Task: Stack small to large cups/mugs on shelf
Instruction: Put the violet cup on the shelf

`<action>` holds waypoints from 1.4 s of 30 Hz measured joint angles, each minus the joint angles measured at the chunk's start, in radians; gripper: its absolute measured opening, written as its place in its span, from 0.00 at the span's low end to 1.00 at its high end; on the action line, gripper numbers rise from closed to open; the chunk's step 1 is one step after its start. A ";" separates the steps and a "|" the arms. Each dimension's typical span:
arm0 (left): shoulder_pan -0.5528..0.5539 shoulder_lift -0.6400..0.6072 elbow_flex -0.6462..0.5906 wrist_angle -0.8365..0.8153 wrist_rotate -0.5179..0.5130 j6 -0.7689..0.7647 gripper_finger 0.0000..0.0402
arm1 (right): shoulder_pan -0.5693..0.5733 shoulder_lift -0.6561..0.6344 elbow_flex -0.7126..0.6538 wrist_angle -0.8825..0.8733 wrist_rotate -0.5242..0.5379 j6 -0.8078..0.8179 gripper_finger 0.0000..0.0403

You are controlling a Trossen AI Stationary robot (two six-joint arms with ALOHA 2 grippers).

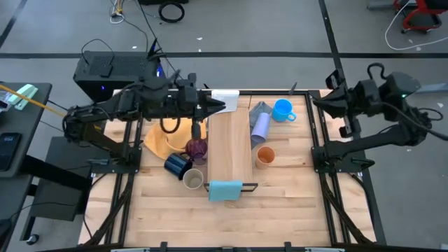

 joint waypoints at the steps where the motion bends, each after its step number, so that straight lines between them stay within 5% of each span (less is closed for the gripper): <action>1: 0.009 0.000 0.000 -0.045 -0.007 -0.012 0.11 | 0.000 0.013 0.022 -0.031 0.002 -0.008 0.02; 17: 0.121 -0.001 0.000 -0.700 -0.013 -0.197 0.12 | 0.000 0.100 0.080 -0.211 0.199 0.006 0.02; 23: 0.151 0.000 0.000 -0.870 -0.013 -0.389 0.13 | 0.000 0.106 0.080 -0.211 0.266 0.021 0.02; 31: 0.148 0.049 0.000 -0.911 0.112 -0.515 0.16 | 0.000 0.113 0.080 -0.213 0.287 0.025 0.02; 42: 0.137 0.184 -0.001 -0.912 0.120 -0.537 0.31 | 0.000 0.113 0.080 -0.225 0.287 0.005 0.02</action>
